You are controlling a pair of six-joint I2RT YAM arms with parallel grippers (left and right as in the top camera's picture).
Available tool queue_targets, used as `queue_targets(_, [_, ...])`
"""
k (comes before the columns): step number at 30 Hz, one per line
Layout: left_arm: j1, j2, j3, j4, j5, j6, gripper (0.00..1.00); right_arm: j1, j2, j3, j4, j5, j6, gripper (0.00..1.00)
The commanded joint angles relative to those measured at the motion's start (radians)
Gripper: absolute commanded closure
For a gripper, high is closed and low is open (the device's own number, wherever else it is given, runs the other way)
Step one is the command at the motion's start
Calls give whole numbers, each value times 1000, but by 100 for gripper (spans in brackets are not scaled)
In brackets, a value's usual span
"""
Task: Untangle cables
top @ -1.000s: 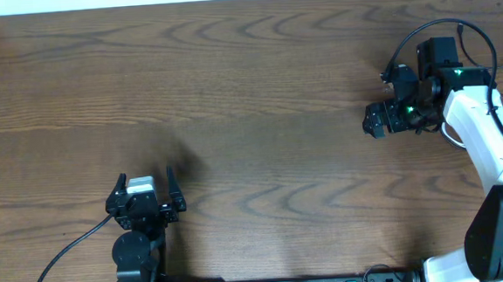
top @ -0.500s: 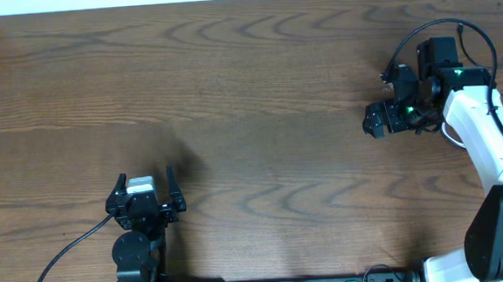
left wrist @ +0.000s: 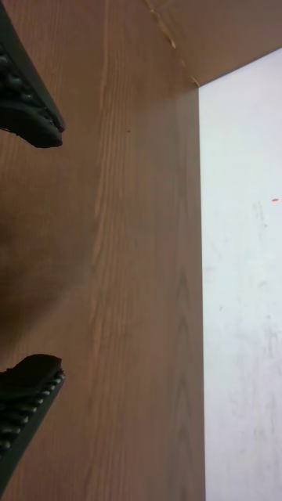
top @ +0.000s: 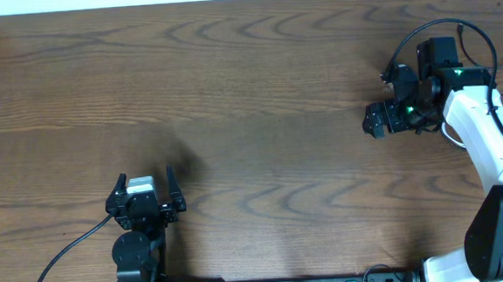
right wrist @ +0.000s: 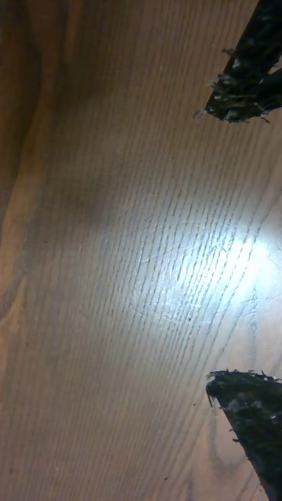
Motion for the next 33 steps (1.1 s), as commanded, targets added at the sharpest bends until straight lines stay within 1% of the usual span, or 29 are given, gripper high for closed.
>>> queue_targets(1, [6,-6,-18,-29,-19,-8,10,6,-19,10,-2,0,11,1])
queue_targets(12, [6,-6,-18,-29,-19,-8,10,5,-7,10,0,4,11,1])
queue_targets(17, [6,-6,-18,-29,-19,-8,10,7,-30,10,0,4,11,1])
queue_targets(19, [6,-6,-18,-29,-20,-8,10,14,-51,9,16,7,-16,1])
queue_targets(21, [6,-6,-18,-29,-19,-8,10,17,-87,-2,26,7,-10,1])
queue_targets(23, [6,-6,-18,-29,-19,-8,10,17,-140,-35,92,6,35,1])
queue_targets(26, [6,-6,-18,-29,-19,-8,10,17,-253,-141,283,-8,123,1])
queue_targets(30, [6,-6,-18,-29,-19,-8,10,18,-430,-346,534,-8,208,1])
queue_targets(33, [6,-6,-18,-29,-19,-8,10,18,-569,-515,702,-8,217,1])
